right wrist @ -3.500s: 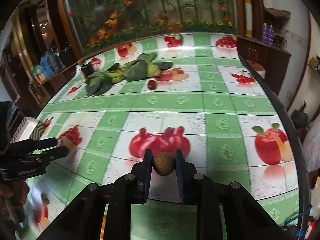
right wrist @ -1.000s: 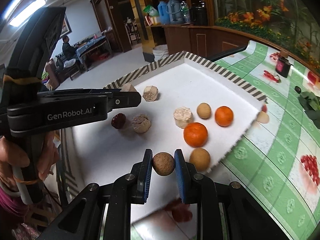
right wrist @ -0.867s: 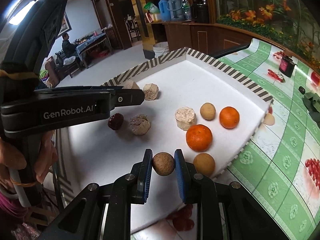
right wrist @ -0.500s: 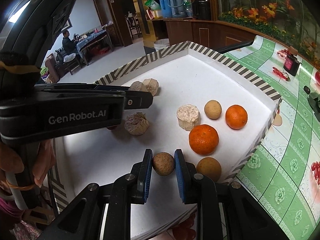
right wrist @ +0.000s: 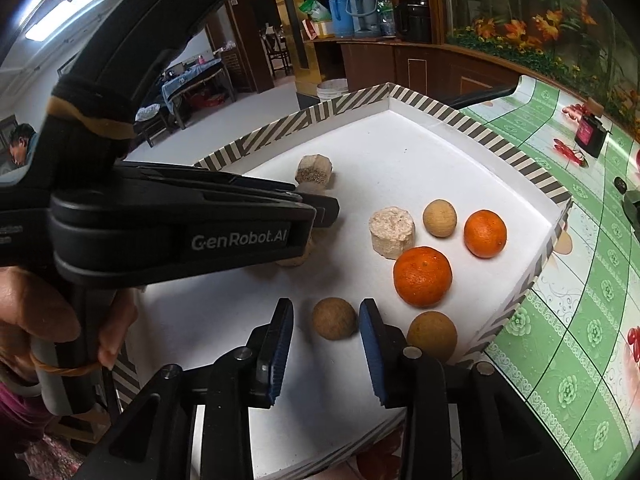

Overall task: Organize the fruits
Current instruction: 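Carry the brown fruit and tan cube into the white tray and open both tools, then grasp an orange with the right tool while the left tool grasps a dark orange fruit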

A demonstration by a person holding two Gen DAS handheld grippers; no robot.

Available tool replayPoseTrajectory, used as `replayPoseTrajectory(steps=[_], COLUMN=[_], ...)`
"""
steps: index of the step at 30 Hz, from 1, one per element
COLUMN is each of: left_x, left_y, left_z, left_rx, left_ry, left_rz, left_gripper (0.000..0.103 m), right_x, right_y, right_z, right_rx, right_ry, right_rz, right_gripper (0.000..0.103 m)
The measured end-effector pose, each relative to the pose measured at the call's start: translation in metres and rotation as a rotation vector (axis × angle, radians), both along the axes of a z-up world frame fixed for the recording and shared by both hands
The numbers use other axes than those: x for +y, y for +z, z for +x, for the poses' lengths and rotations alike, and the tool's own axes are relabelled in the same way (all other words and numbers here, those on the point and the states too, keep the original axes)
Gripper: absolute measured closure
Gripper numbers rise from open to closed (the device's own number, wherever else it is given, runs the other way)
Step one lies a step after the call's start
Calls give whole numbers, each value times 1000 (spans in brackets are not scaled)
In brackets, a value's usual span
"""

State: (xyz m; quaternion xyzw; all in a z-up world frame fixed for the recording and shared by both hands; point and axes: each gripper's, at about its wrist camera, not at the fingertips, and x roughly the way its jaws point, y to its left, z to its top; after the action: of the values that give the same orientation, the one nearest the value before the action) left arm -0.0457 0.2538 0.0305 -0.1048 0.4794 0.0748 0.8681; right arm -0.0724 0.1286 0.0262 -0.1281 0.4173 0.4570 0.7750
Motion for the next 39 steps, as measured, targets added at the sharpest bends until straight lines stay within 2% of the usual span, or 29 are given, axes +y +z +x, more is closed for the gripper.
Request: replayPoseTrajectory(steps=[4, 15, 20, 29, 31, 33, 39], left_x=[-4, -37, -59, -94, -102, -110, -132], left_y=[3, 41, 43, 41, 40, 41, 45], left_z=[-4, -35, -44, -50, -51, -51, -52], left_rx=[-12, -194, -226, -230, -230, -241, -249], left_ry=[6, 15, -1, -48, -62, -73, -103], left_rz=[25, 111, 131, 96, 88, 78, 85], left_gripper=[72, 72, 72, 72, 64, 50, 50], right_x=[-12, -56, -77, -110, -119, -126, -153], right_y=[8, 30, 32, 33, 32, 33, 35], right_z=[0, -1, -2, -8, -8, -10, -10], right_rx=[-10, -69, -70, -92, -89, -89, -94], right_ry=[-22, -119, -162, -225, -237, -247, -293], right_rz=[27, 77, 86, 90, 93, 96, 102], right_gripper=[70, 70, 70, 70, 70, 70, 70])
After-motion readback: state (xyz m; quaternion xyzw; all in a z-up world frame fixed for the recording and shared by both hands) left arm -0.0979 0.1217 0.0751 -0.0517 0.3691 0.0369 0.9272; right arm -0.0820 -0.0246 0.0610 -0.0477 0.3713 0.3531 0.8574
